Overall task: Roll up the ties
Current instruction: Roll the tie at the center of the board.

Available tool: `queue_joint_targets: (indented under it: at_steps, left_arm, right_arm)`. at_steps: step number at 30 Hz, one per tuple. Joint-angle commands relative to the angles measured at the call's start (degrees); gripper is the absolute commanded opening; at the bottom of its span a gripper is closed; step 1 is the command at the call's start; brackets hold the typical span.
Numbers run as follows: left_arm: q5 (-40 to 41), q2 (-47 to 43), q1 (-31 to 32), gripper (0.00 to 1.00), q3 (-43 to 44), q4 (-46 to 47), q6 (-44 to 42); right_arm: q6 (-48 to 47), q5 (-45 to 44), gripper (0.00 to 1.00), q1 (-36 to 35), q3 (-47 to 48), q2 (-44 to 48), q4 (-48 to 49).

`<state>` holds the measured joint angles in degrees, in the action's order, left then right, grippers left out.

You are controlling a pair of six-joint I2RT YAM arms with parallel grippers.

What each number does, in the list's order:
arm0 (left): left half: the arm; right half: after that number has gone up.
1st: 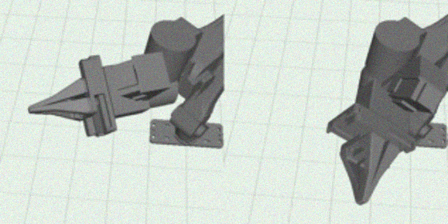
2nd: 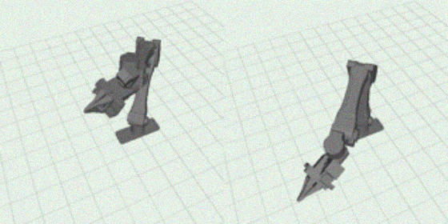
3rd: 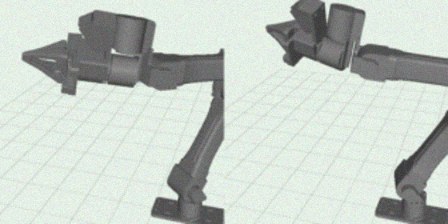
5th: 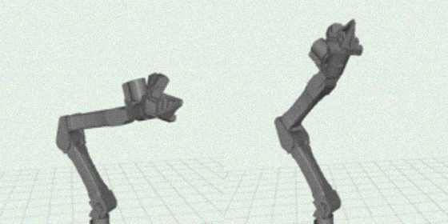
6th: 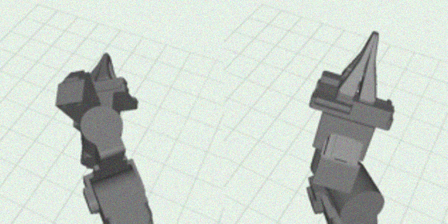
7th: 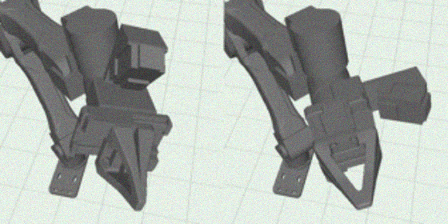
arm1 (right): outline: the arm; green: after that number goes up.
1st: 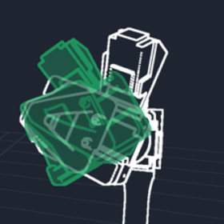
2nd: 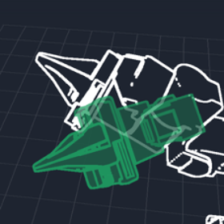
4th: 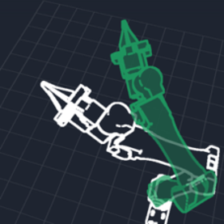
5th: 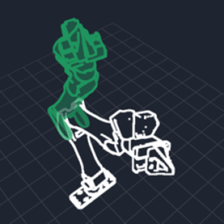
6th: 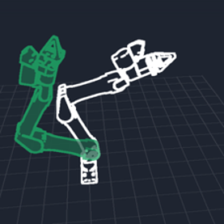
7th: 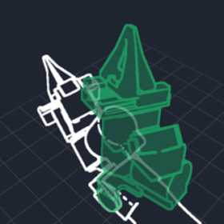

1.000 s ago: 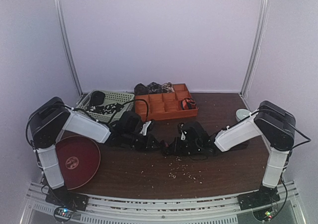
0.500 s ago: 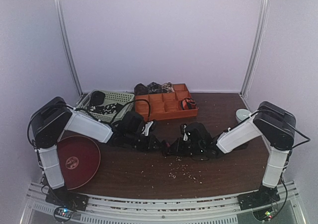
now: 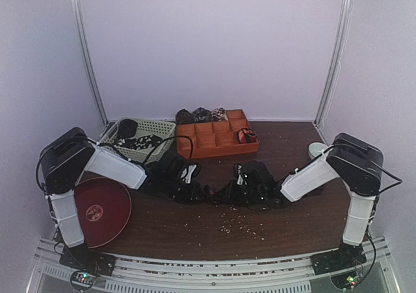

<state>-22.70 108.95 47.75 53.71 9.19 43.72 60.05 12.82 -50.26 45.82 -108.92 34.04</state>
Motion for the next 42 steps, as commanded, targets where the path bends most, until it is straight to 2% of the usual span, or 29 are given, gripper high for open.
queue_joint_targets:
  at_steps: [1,7,19,32,38,42]
  left_arm:
    - [-3.0,-1.6,0.4,0.04,0.4,3.9,-1.0]
    - [-4.8,-1.8,0.3,0.05,-0.5,6.8,0.3]
    - [-3.8,-1.4,0.3,0.09,1.7,3.6,-1.4]
    - [-5.1,-0.7,0.5,0.1,3.8,3.1,-2.0]
    - [-5.2,0.3,1.1,0.1,4.8,2.5,-2.3]
    - [-5.4,1.4,1.2,0.1,5.9,1.9,-2.5]
  right_arm:
    - [1.3,0.5,0.07,-0.9,1.2,-1.2,0.6]
    - [0.7,-1.7,0.06,-0.9,0.3,-1.2,1.3]
    - [-2.3,-5.1,0.09,-0.7,-1.1,1.7,-0.5]
    - [-2.4,-8.6,0.09,0.1,-3.9,4.2,-0.5]
    - [-2.3,-6.2,0.08,0.3,-4.5,3.6,1.5]
    - [-2.2,-10.0,0.08,1.0,-6.0,6.1,-2.7]
